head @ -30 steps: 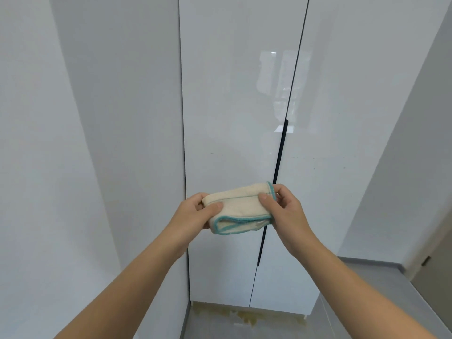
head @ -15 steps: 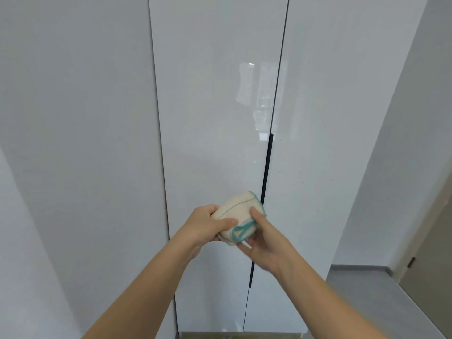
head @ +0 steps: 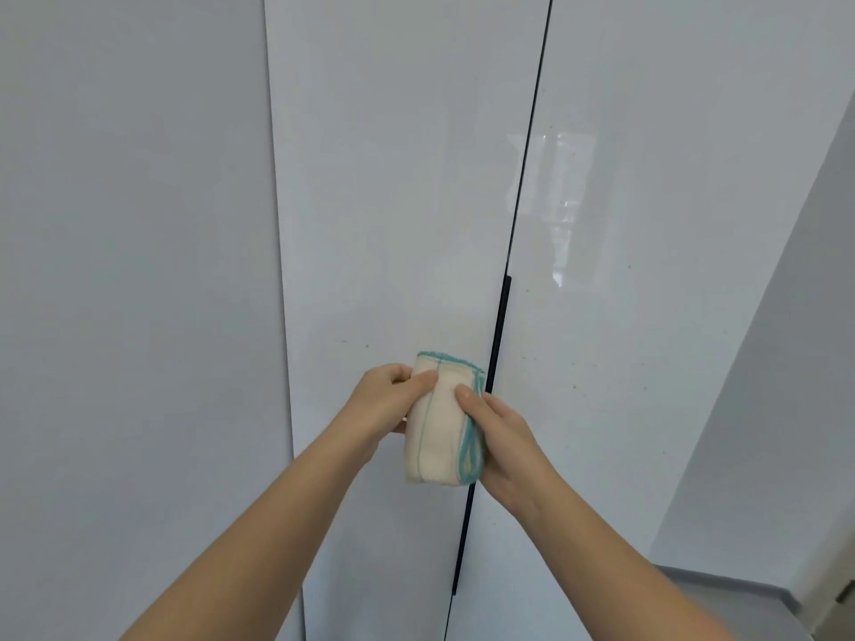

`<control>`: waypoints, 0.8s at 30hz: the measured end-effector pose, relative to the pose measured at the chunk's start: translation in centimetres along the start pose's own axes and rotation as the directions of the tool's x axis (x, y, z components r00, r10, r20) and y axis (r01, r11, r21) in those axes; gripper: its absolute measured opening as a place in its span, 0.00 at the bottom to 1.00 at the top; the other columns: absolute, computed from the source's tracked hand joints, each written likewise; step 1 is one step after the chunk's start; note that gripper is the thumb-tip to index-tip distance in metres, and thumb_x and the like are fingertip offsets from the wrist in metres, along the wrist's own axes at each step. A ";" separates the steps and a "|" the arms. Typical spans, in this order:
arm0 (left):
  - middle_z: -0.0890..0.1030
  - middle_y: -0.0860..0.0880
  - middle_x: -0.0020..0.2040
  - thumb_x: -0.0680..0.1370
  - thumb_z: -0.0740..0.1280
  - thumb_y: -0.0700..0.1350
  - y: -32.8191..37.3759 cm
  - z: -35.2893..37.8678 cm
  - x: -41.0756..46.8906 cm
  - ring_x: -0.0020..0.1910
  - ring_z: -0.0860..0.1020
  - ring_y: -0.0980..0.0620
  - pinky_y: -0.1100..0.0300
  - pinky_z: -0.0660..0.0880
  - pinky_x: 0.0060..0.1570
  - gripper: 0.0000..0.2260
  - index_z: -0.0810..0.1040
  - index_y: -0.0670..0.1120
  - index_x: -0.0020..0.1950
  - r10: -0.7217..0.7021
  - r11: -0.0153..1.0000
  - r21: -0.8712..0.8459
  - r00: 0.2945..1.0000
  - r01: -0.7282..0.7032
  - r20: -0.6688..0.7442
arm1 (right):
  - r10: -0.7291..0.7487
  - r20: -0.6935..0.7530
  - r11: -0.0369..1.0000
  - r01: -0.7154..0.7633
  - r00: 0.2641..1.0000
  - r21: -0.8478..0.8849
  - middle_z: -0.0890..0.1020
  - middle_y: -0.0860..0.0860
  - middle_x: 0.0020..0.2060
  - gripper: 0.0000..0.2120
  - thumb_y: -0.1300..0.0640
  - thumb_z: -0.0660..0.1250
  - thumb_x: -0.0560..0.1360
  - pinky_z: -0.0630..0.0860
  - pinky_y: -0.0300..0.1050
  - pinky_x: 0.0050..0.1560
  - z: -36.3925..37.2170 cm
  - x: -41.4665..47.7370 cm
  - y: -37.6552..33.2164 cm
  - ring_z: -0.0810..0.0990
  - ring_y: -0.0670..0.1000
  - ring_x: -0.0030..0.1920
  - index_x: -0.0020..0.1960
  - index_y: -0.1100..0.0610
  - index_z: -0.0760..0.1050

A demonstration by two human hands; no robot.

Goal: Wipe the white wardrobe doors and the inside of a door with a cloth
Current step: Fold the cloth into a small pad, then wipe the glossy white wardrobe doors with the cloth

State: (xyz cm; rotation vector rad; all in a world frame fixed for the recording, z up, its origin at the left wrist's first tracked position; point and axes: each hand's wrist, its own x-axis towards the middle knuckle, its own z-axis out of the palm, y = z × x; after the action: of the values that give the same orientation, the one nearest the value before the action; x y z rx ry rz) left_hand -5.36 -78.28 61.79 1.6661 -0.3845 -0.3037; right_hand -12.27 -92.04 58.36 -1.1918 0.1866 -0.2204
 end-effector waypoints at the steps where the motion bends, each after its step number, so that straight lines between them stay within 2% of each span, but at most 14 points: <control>1: 0.82 0.48 0.44 0.79 0.67 0.49 0.0 0.4 0.2 0.40 0.81 0.54 0.63 0.76 0.33 0.11 0.78 0.42 0.50 -0.006 1.000 -0.009 1.000 0.006 -0.016 | 0.032 0.047 0.999 -0.031 0.998 -0.007 0.83 0.56 0.57 0.19 0.52 0.66 0.78 0.74 0.58 0.64 -0.4 0.2 -0.1 0.81 0.56 0.59 0.65 0.61 0.74; 4: 0.82 0.48 0.44 0.79 0.67 0.48 -0.1 1.4 0.8 0.40 0.81 0.52 0.62 0.77 0.33 0.08 0.77 0.44 0.46 -0.040 0.999 -0.036 0.998 0.039 -0.047 | 0.085 0.147 0.995 -0.076 0.985 -0.065 0.83 0.54 0.58 0.18 0.51 0.63 0.80 0.75 0.55 0.63 -1.6 0.6 -0.1 0.81 0.54 0.60 0.65 0.58 0.75; 7: 0.83 0.48 0.43 0.79 0.66 0.47 0.4 1.7 1.2 0.38 0.82 0.52 0.61 0.77 0.33 0.09 0.79 0.42 0.51 -0.081 0.995 -0.067 0.995 0.078 -0.054 | 0.009 0.135 0.993 0.007 0.991 -0.119 0.84 0.53 0.55 0.15 0.52 0.62 0.80 0.78 0.51 0.56 -1.9 1.1 -0.5 0.82 0.52 0.57 0.64 0.57 0.76; 9: 0.82 0.48 0.43 0.79 0.66 0.46 0.9 1.6 1.6 0.36 0.82 0.53 0.61 0.78 0.34 0.09 0.80 0.42 0.53 -0.082 0.994 -0.080 0.995 0.078 -0.051 | -0.049 0.115 0.988 0.065 0.992 -0.138 0.84 0.52 0.54 0.14 0.52 0.62 0.80 0.79 0.51 0.55 -1.9 1.5 -0.9 0.82 0.52 0.56 0.63 0.56 0.76; 12: 0.81 0.50 0.42 0.79 0.66 0.48 1.9 1.1 2.6 0.36 0.79 0.53 0.60 0.77 0.36 0.09 0.82 0.43 0.50 -0.057 0.997 -0.049 0.997 0.054 -0.055 | -0.131 0.086 0.982 0.141 0.988 -0.127 0.85 0.52 0.53 0.13 0.52 0.63 0.80 0.79 0.50 0.54 -1.6 2.4 -1.7 0.82 0.53 0.56 0.61 0.55 0.77; 16: 0.81 0.51 0.43 0.79 0.66 0.51 3.0 0.5 4.3 0.38 0.78 0.54 0.62 0.74 0.36 0.13 0.82 0.42 0.51 0.039 0.997 0.073 0.996 -0.034 -0.076 | -0.218 0.059 0.971 0.223 0.974 -0.089 0.85 0.52 0.52 0.11 0.52 0.63 0.80 0.79 0.48 0.51 -0.9 3.8 -3.0 0.83 0.52 0.55 0.59 0.54 0.78; 20: 0.82 0.51 0.46 0.80 0.63 0.52 4.7 -0.4 6.3 0.43 0.80 0.53 0.59 0.76 0.42 0.13 0.81 0.44 0.50 0.155 0.985 0.098 0.980 -0.144 -0.125 | -0.255 0.080 0.965 0.260 0.964 -0.048 0.84 0.52 0.54 0.12 0.53 0.63 0.80 0.79 0.46 0.48 0.3 5.9 -5.2 0.83 0.52 0.55 0.61 0.54 0.77; 22: 0.81 0.52 0.49 0.80 0.62 0.53 6.0 -1.3 7.7 0.48 0.80 0.52 0.56 0.77 0.47 0.12 0.79 0.46 0.51 0.229 0.970 0.124 0.953 -0.208 -0.197 | -0.283 0.076 0.958 0.286 0.956 -0.032 0.84 0.53 0.55 0.12 0.53 0.63 0.80 0.80 0.48 0.50 1.3 7.5 -6.8 0.82 0.53 0.57 0.62 0.54 0.77; 24: 0.79 0.55 0.52 0.81 0.61 0.52 7.6 -2.3 9.1 0.54 0.77 0.54 0.58 0.76 0.52 0.09 0.77 0.50 0.54 0.317 0.945 0.168 0.906 -0.280 -0.279 | -0.324 0.071 0.945 0.326 0.943 -0.019 0.83 0.53 0.56 0.12 0.54 0.63 0.80 0.79 0.52 0.56 2.3 9.1 -8.6 0.81 0.54 0.58 0.61 0.54 0.77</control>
State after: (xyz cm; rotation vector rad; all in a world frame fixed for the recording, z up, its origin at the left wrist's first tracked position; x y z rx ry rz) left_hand 3.26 -80.80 69.80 1.7128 -0.4268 0.2090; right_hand -3.58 -95.48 66.95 -1.2553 -0.0683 -0.4680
